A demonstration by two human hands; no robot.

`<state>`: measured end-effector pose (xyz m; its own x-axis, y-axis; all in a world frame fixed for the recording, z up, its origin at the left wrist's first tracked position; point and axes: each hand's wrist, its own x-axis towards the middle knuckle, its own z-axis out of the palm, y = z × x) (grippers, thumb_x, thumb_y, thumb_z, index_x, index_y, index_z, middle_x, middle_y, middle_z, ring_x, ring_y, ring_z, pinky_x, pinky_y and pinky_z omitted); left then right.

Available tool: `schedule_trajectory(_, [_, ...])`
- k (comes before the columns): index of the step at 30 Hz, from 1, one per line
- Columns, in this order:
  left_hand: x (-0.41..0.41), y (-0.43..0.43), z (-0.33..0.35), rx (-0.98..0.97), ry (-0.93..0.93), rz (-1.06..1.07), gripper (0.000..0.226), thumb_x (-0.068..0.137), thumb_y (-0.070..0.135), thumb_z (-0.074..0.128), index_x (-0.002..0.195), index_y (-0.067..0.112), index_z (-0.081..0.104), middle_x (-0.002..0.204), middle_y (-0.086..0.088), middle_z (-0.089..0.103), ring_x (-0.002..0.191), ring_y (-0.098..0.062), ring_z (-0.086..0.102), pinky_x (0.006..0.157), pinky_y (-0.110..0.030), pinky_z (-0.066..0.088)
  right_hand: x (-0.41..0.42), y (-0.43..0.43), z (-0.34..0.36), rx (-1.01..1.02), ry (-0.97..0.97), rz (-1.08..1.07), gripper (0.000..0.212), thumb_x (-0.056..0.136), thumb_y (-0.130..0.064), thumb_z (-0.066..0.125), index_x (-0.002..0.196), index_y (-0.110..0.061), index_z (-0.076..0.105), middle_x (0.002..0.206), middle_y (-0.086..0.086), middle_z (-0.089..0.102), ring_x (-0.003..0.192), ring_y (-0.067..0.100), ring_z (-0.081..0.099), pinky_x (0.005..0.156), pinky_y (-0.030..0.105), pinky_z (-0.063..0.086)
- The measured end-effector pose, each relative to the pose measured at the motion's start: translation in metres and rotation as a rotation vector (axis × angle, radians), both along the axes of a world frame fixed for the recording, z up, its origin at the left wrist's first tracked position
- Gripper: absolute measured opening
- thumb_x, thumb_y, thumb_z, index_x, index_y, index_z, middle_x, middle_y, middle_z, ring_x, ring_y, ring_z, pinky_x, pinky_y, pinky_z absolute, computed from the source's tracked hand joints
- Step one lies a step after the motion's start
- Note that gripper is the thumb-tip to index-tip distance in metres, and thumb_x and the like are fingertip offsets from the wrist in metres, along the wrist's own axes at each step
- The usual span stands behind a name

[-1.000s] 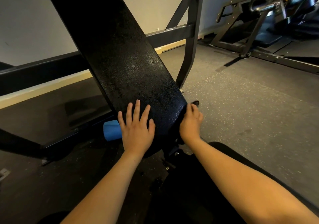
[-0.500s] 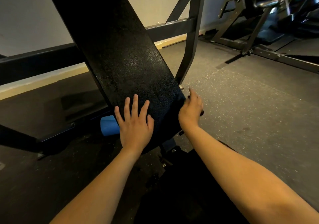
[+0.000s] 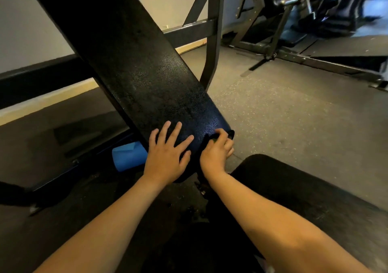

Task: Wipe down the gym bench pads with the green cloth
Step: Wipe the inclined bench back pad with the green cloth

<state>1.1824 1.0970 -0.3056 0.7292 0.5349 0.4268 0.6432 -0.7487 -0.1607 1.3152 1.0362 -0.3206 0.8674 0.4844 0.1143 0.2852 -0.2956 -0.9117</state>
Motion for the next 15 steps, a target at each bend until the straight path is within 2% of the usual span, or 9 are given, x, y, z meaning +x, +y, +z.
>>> schedule_trajectory(2, [-0.006,0.003,-0.001,0.001,-0.003,-0.07,0.049,0.097,0.049,0.042,0.144,0.036,0.051,0.162,-0.008,0.03,0.15,-0.033,0.022,0.117,-0.054,0.019,0.031,0.009,0.011,0.067,0.121,-0.106,0.029,0.099,-0.007,0.043,0.127,-0.017,0.043,0.131,0.013,0.037,0.122,0.027,0.032,0.096,0.03,0.024])
schedule_trajectory(4, [-0.006,0.005,-0.003,0.004,-0.052,-0.102,0.048,0.096,0.046,0.046,0.142,0.034,0.055,0.161,-0.009,0.032,0.148,-0.031,0.027,0.115,-0.052,0.022,0.06,0.021,0.013,0.047,0.262,-0.193,0.025,0.101,-0.014,0.043,0.126,-0.014,0.043,0.134,0.017,0.04,0.125,0.032,0.036,0.1,0.036,0.029])
schedule_trajectory(7, [-0.004,0.006,-0.008,0.025,-0.1,-0.127,0.047,0.094,0.043,0.047,0.138,0.031,0.059,0.158,-0.008,0.038,0.145,-0.03,0.034,0.113,-0.052,0.025,0.059,0.03,0.002,0.011,0.449,-0.241,0.034,0.105,-0.025,0.035,0.133,-0.006,0.043,0.139,0.021,0.042,0.126,0.038,0.044,0.101,0.041,0.035])
schedule_trajectory(9, [-0.004,0.008,-0.01,0.033,-0.122,-0.151,0.046,0.093,0.042,0.05,0.136,0.031,0.061,0.157,-0.007,0.041,0.143,-0.03,0.036,0.112,-0.053,0.026,0.037,0.027,-0.009,0.053,0.539,-0.268,0.04,0.106,-0.033,0.029,0.133,-0.007,0.044,0.133,0.02,0.05,0.118,0.037,0.05,0.097,0.043,0.039])
schedule_trajectory(12, [-0.005,0.009,-0.012,0.026,-0.124,-0.178,0.045,0.092,0.04,0.052,0.134,0.031,0.062,0.155,-0.006,0.043,0.143,-0.03,0.037,0.111,-0.054,0.026,0.002,0.02,-0.015,0.12,0.557,-0.306,0.039,0.107,-0.035,0.028,0.126,-0.009,0.049,0.12,0.017,0.057,0.101,0.029,0.052,0.087,0.038,0.042])
schedule_trajectory(15, [-0.004,0.008,-0.011,-0.001,-0.115,-0.185,0.045,0.092,0.039,0.05,0.134,0.03,0.063,0.155,-0.005,0.044,0.143,-0.03,0.037,0.111,-0.054,0.026,-0.021,0.016,-0.015,0.061,0.462,-0.323,0.035,0.106,-0.032,0.031,0.122,-0.008,0.05,0.116,0.015,0.059,0.101,0.03,0.056,0.089,0.042,0.048])
